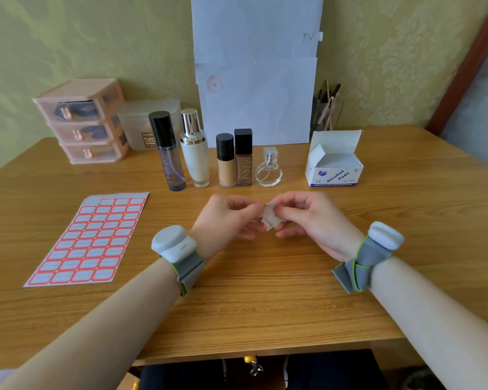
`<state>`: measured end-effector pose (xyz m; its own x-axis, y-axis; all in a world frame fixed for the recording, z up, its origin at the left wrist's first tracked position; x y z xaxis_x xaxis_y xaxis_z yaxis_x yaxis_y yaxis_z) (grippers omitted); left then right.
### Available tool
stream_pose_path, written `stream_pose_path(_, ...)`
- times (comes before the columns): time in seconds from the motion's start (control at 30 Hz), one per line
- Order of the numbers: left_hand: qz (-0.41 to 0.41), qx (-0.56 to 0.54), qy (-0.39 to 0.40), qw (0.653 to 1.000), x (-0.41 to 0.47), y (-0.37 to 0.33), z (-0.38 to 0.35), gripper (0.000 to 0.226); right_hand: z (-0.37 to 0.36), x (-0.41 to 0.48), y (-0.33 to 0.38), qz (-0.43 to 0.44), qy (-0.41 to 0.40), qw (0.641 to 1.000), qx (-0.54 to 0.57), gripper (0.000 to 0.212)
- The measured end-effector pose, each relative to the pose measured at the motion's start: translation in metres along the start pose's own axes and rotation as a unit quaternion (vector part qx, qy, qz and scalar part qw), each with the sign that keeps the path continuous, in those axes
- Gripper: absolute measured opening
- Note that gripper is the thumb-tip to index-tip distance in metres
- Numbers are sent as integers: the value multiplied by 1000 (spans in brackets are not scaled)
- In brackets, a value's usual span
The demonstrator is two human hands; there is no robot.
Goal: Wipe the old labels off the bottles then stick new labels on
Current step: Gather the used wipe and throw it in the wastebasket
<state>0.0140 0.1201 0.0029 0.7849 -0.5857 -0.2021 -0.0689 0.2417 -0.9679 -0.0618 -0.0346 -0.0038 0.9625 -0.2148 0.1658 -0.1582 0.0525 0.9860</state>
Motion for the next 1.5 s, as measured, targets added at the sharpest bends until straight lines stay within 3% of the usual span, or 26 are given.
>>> stream_pose_path(0.1,25,-37,13,999,3,4,-1,25,1,1,-1,20,-17,999,-18,23)
stream_pose_path(0.27,-17,50,8,999,6,8,-1,12,0,0,-4,33,-32,998,-44,35)
stream_pose_path(0.43,-57,77,-61,994,8,6,1,4,-1,-2,-2,31,-36,999,-3,18)
stream_pose_path(0.6,-93,143,-89,981,5,3,0,9,-2,-2,0,46,-20,996,-71,14)
stream_pose_path(0.8,-9,-7,-40,999,3,4,2,17,3,-2,4,83,-42,993,-75,13)
stream_pose_path(0.97,8,-29,17,999,3,6,0,13,-1,-5,4,112,-52,984,-126,16)
stream_pose_path(1.07,-18,-29,-16,999,3,5,-1,13,0,-5,4,99,-76,983,-132,19)
stream_pose_path(1.23,-99,89,-93,987,1,-4,-9,6,4,-14,9,72,-65,988,-119,20)
stream_pose_path(1.5,-148,18,19,989,-5,-25,-73,10,48,-61,34,99,-192,968,-127,11)
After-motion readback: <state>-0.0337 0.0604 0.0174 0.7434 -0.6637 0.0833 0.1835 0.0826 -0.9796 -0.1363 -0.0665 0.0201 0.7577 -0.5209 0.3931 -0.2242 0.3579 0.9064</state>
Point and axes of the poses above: each hand's wrist, its own x-axis towards the middle knuckle, its own z-axis out of the back of the hand, y = z × x, the point moved 3 cm from there along x, towards the middle knuckle, and after that the axes turned 8 degrees about z, right-handed, at the moved point
